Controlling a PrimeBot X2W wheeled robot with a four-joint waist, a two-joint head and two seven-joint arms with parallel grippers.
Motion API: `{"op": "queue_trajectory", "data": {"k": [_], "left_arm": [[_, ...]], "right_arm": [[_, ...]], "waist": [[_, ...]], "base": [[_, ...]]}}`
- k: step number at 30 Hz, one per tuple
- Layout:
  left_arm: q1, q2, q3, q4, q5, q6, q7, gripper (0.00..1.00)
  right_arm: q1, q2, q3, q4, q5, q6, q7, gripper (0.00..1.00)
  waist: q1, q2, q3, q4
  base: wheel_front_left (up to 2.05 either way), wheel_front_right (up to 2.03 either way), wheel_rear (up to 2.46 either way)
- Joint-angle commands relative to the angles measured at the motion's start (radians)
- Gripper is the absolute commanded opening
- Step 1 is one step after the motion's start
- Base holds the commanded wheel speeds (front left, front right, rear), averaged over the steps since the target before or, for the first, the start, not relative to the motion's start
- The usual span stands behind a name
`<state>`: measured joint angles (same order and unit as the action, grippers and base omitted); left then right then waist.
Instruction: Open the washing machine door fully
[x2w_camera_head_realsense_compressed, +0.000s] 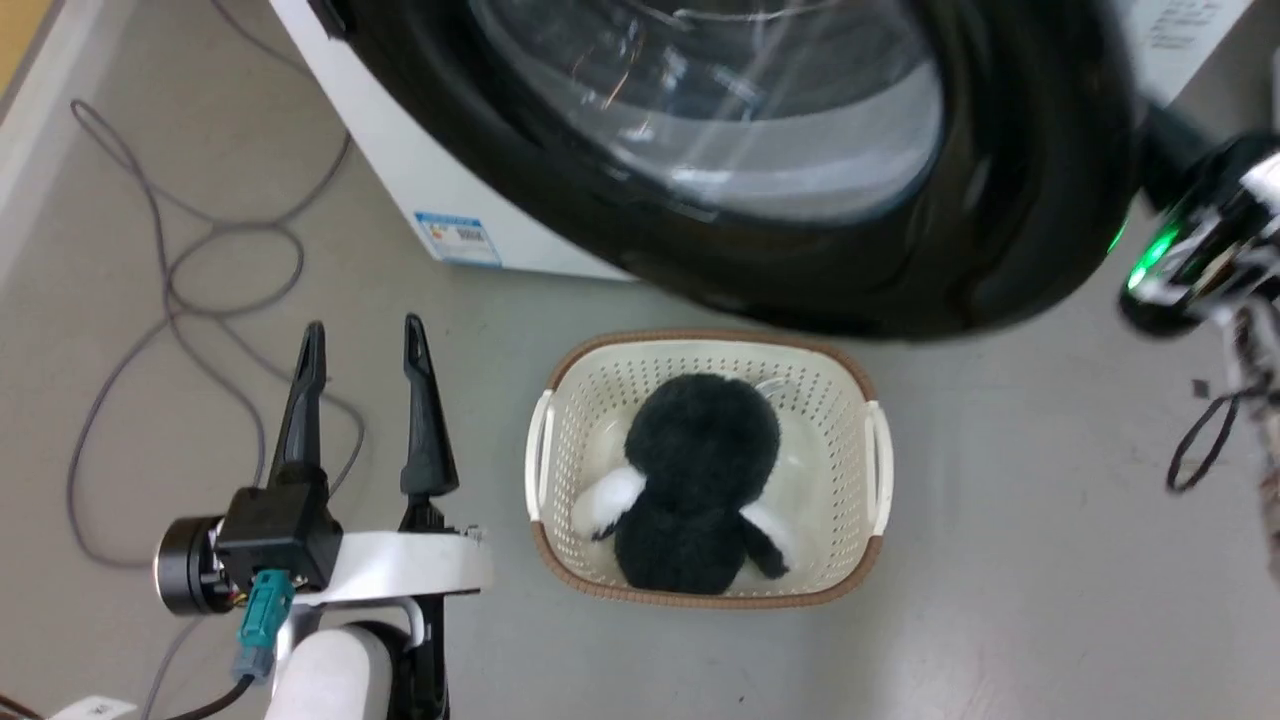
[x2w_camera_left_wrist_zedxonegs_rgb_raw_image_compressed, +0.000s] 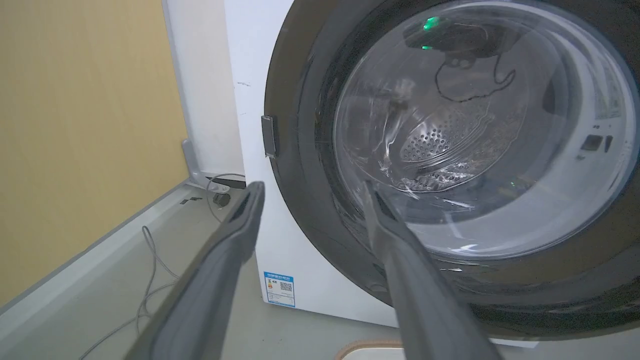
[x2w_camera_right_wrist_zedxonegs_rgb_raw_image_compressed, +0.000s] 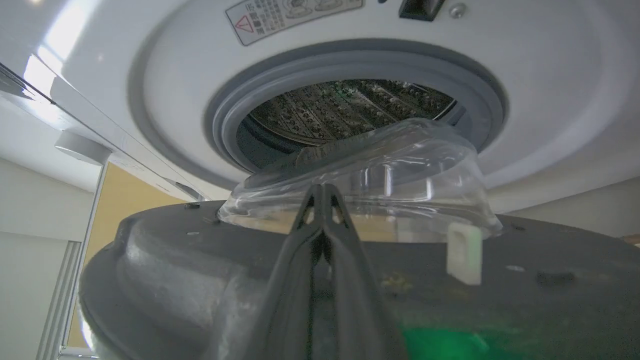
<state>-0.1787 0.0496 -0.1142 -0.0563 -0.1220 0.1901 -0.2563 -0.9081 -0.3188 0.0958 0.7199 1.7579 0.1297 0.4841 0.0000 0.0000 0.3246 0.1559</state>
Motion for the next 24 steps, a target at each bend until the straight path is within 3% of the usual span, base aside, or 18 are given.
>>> {"op": "queue_trajectory", "data": {"k": [1,14,24], "left_arm": [[0.011,0.001,0.005,0.005,0.007,-0.008,-0.006,1.0],[0.079,0.001,0.025,0.041,0.019,-0.028,-0.006,1.0],[0.142,0.001,0.044,0.059,0.035,-0.046,-0.006,1.0]], "right_arm": [[0.028,0.019,0.008,-0.012,-0.003,0.001,0.016,0.0],[0.309,0.074,0.061,-0.211,-0.042,0.001,0.114,0.0],[0.533,0.158,0.123,-0.382,-0.081,0.001,0.133,0.0]], "waist": [[0.0,0.0,-0.017,-0.01],[0.0,0.0,-0.135,-0.037],[0.0,0.0,-0.22,-0.05]], "base": [[0.0,0.0,0.0],[0.0,0.0,0.0],[0.0,0.0,0.0]]}}
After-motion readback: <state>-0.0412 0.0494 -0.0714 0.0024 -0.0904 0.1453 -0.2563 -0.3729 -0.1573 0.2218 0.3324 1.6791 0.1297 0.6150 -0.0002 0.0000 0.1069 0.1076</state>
